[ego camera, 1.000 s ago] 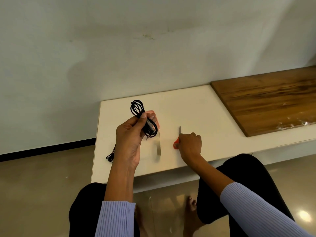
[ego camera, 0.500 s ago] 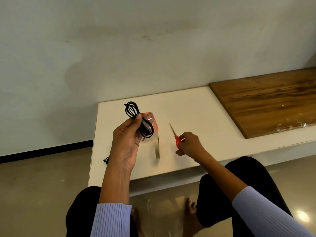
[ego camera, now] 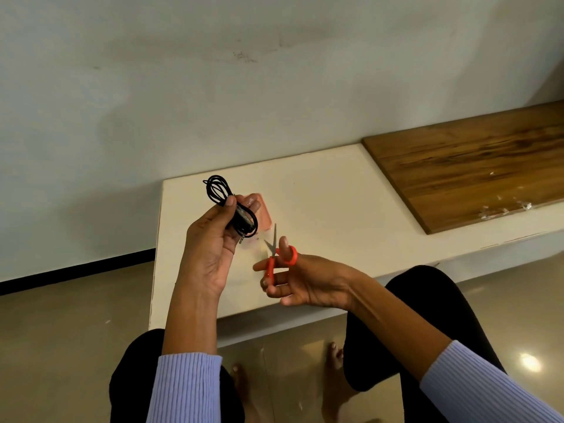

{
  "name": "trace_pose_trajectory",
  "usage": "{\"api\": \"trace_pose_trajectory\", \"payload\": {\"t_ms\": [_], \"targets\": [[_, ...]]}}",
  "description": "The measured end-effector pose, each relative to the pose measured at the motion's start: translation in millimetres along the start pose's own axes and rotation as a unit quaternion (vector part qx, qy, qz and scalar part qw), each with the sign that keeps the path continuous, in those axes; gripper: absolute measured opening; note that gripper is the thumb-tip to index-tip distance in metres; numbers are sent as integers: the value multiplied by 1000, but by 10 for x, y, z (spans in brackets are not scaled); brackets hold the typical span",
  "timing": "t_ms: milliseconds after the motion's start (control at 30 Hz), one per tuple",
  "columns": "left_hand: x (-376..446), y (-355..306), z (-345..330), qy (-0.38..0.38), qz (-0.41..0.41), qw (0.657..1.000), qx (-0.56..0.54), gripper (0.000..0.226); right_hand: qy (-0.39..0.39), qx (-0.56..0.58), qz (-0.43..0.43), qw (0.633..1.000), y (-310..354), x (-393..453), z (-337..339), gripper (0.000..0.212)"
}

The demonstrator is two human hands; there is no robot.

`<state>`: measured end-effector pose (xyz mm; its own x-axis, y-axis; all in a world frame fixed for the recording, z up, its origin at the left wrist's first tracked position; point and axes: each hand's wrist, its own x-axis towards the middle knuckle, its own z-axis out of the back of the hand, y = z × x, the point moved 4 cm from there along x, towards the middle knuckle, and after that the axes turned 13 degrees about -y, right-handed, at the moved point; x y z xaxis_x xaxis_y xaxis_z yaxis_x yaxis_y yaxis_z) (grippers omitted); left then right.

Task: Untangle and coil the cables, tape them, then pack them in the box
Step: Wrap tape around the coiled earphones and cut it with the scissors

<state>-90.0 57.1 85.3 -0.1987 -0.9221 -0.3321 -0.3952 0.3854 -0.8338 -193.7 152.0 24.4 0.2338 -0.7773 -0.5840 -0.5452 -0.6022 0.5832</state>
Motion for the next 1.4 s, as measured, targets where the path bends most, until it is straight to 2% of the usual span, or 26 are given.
{"api": "trace_pose_trajectory", "payload": {"t_ms": [167,267,433,633,900,1000,1133,1233,1333,1400], "targets": [[-19,19,-13,-6,2,1000,9,22,45,49,13,998,19,137,-60,86],[-34,11,-26,-1,3,1000,5,27,55,58,23,997,16,181,-88,88],[-32,13,-24,4,1,1000,-4,21,59,57,36,996,28,211,-107,81],[-52,18,-34,14,1,1000,3,32,-18,30,51,998,27,247,-65,61],[36,40,40,3,13,999,-35,15,-133,-67,107,983,22,191,27,34],[79,49,103,-19,18,998,-57,12,-249,-171,145,942,-39,168,131,39],[131,23,204,-36,21,995,-89,9,-401,-226,212,862,-93,144,324,39],[146,1,250,-41,27,993,-105,12,-452,-237,230,829,-91,167,424,48],[166,-2,282,-43,30,992,-112,11,-480,-275,237,799,-107,234,400,74],[178,4,300,-45,31,993,-109,14,-486,-282,248,789,-124,307,372,84]]}}
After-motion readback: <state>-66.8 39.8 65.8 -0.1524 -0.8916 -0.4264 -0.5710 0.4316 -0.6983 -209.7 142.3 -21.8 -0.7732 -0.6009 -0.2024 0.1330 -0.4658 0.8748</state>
